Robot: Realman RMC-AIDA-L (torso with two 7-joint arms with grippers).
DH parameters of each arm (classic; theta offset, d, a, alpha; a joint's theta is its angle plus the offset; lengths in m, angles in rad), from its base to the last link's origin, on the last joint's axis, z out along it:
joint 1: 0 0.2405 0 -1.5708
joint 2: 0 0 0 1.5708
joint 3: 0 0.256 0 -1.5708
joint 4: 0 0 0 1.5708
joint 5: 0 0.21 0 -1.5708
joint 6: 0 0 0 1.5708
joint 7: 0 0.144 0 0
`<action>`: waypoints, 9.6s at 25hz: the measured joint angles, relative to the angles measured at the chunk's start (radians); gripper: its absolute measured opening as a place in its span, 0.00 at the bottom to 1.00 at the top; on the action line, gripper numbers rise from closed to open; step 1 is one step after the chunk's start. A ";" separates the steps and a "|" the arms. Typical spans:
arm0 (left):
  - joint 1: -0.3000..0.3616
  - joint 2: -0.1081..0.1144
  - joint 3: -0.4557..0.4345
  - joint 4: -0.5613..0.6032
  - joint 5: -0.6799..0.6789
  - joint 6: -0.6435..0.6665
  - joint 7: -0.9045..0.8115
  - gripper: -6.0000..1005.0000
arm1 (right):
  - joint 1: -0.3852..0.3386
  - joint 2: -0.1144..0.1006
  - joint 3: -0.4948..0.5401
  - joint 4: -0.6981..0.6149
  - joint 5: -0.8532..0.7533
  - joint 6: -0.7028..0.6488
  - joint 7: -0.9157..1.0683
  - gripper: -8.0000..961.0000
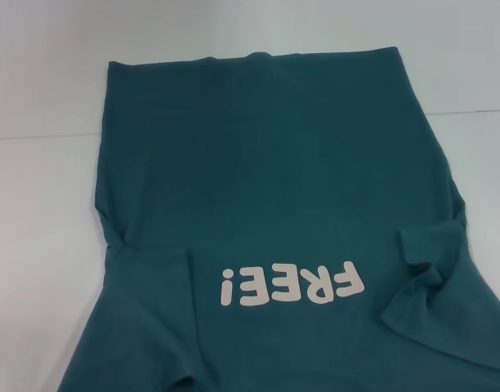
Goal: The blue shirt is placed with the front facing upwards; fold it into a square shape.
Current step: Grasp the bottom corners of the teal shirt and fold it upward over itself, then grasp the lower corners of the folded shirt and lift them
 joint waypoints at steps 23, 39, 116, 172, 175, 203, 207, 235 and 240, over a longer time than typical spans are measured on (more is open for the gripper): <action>-0.148 0.032 -0.028 -0.159 -0.178 -0.159 -0.007 0.02 | 0.172 -0.004 0.068 0.047 0.029 0.122 -0.001 0.04; -0.388 0.048 -0.023 -0.284 -0.226 -0.442 -0.025 0.02 | 0.417 -0.001 0.009 0.123 0.028 0.407 -0.011 0.04; -0.415 0.010 0.046 -0.229 -0.409 -0.787 -0.034 0.65 | 0.592 -0.021 -0.220 0.132 0.113 0.848 0.120 0.53; -0.211 -0.032 0.256 -0.127 -0.382 -0.687 0.052 0.85 | 0.446 0.055 -0.344 0.073 0.078 0.659 0.209 0.56; -0.208 -0.033 0.256 -0.128 -0.382 -0.687 0.055 0.85 | 0.445 0.053 -0.341 0.073 0.078 0.656 0.209 0.46; -0.230 -0.048 0.307 -0.209 -0.358 -0.768 0.089 0.85 | 0.428 0.045 -0.337 0.075 0.080 0.663 0.205 0.04; -0.232 -0.053 0.326 -0.204 -0.358 -0.762 0.087 0.85 | 0.429 0.046 -0.337 0.075 0.080 0.663 0.203 0.04; -0.208 -0.053 0.329 -0.150 -0.358 -0.736 0.086 0.85 | 0.425 0.051 -0.337 0.075 0.080 0.662 0.200 0.04; -0.200 -0.053 0.333 -0.156 -0.356 -0.754 0.088 0.84 | 0.425 0.051 -0.337 0.075 0.080 0.662 0.200 0.04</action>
